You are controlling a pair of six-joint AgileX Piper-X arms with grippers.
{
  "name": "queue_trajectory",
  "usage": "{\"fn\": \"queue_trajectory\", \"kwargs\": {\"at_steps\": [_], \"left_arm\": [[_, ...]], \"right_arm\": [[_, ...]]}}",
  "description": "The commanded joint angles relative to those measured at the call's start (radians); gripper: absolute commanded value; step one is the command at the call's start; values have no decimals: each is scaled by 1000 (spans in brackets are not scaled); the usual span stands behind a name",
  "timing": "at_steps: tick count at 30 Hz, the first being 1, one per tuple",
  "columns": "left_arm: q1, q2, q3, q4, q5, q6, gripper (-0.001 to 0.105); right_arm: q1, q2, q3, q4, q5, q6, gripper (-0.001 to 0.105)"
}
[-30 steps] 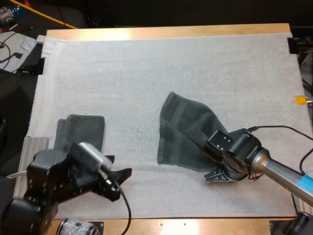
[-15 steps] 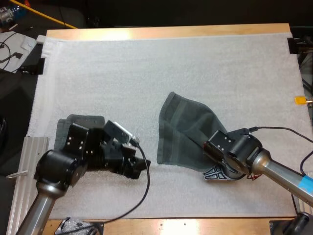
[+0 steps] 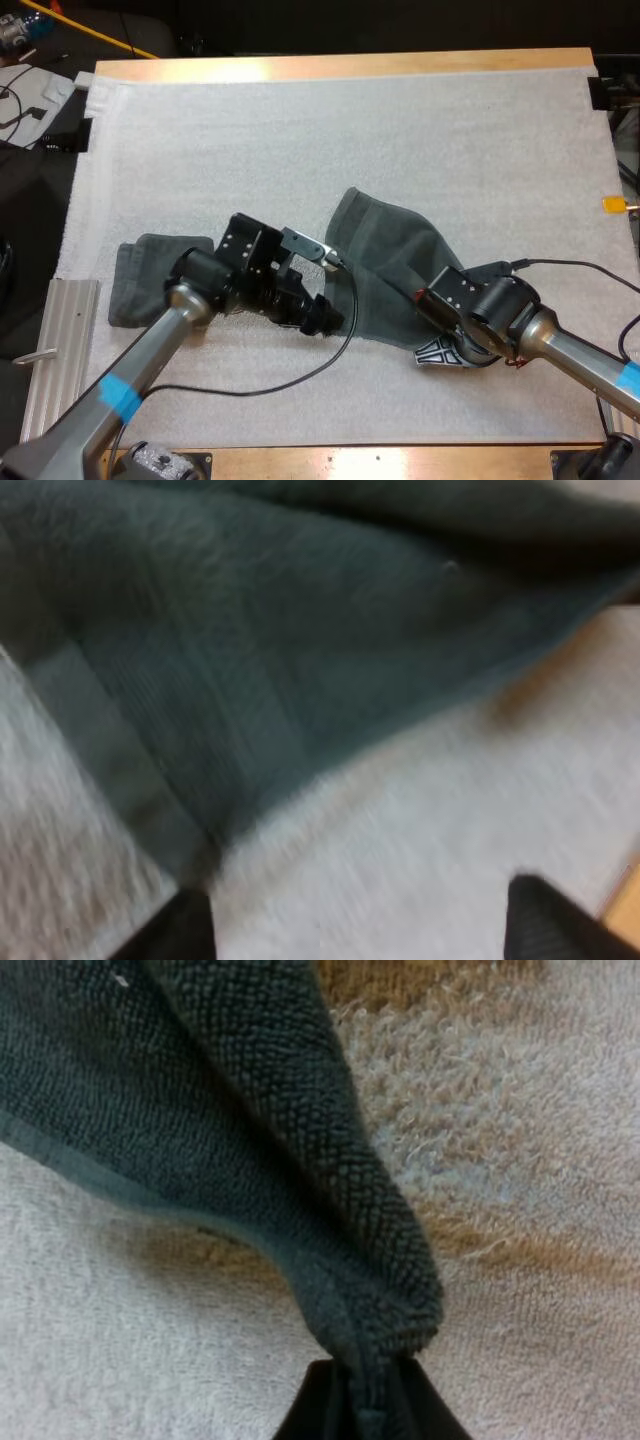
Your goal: Pick towel from pile, fold and stack
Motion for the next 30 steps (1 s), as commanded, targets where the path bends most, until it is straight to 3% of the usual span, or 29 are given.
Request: {"fn": "queue_trajectory", "kwargs": {"at_steps": [1, 25, 28, 30], "left_arm": [[-10, 75, -5, -53, -41, -10, 59], [-20, 334, -6, -160, -74, -34, 58], [-22, 354, -7, -156, -58, -35, 53], [-22, 355, -7, -152, -52, -38, 43]], "right_arm": [[2, -15, 5, -3, 7, 13, 0], [0, -14, -1, -3, 3, 24, 0], [0, -16, 0, -3, 2, 26, 0], [0, -15, -2, -6, 3, 27, 0]]}}
